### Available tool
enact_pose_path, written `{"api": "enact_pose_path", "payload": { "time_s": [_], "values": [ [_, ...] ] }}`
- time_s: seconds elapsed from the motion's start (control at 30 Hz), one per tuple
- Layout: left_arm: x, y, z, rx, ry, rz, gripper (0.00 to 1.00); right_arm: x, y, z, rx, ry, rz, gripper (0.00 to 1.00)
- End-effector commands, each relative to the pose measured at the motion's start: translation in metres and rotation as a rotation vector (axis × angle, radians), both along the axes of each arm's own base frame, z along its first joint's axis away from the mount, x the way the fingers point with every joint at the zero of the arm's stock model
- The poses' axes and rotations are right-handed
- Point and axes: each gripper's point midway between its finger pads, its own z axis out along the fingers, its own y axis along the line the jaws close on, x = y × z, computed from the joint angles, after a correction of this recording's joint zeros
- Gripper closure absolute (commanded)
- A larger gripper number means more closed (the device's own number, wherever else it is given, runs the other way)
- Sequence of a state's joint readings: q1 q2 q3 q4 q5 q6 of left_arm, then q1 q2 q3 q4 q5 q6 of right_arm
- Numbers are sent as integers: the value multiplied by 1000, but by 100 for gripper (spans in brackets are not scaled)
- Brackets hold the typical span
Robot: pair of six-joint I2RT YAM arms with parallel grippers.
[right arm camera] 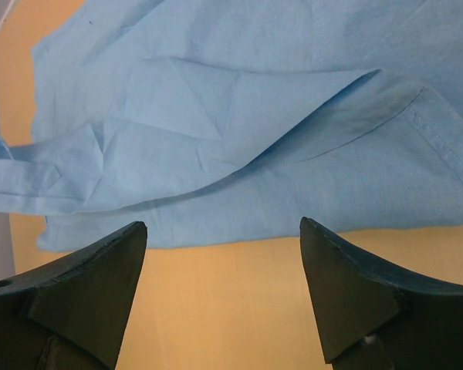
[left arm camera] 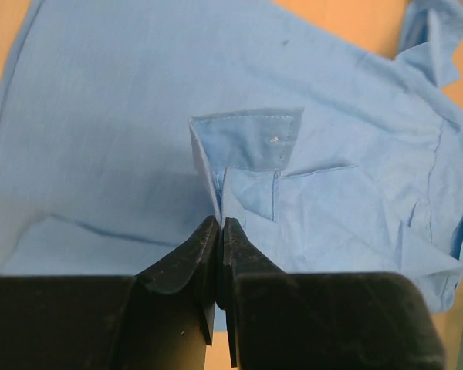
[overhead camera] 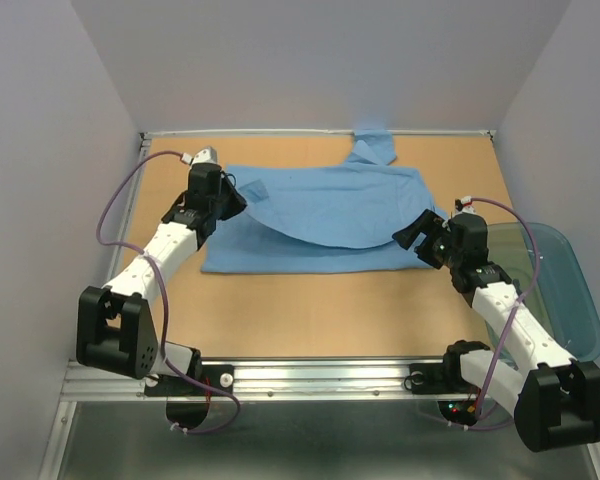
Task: Fold and stack the long sleeve shirts
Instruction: Fold the shirt
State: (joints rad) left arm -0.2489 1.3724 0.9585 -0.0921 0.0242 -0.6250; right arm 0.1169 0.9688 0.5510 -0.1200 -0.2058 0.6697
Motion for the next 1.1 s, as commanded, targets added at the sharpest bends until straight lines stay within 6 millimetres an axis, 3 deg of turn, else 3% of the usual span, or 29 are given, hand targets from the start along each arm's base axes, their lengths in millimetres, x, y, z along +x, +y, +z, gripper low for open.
{"api": "enact_pose_path", "payload": {
  "time_s": [0.0,0.07,0.37,0.47,0.73,0.83,0.87,0.93,0.97,1.07],
  "values": [
    [13,-10,42,235,-193,-159,83,14,-2,32,-4,-92,-8,15],
    [10,-7,36,262,-202,-147,83,14,-2,32,-4,-89,-8,15],
    [-32,14,-65,195,5,2,83,14,0,28,-4,-79,4,15],
    [-33,24,-77,207,46,60,83,13,0,28,-1,-78,6,15],
    [-52,38,-82,176,109,179,78,10,0,27,2,-82,6,15],
    [-62,44,-82,158,108,220,64,10,1,27,3,-79,8,15],
    [-65,47,-81,156,105,237,51,10,1,26,4,-75,11,15],
    [-66,52,-76,175,93,254,43,12,1,28,1,-80,13,15],
    [-65,53,-70,180,78,252,41,13,1,30,-2,-84,15,15],
    [-60,54,-33,177,-9,242,16,19,3,32,-1,-78,19,15]
  ]
}}
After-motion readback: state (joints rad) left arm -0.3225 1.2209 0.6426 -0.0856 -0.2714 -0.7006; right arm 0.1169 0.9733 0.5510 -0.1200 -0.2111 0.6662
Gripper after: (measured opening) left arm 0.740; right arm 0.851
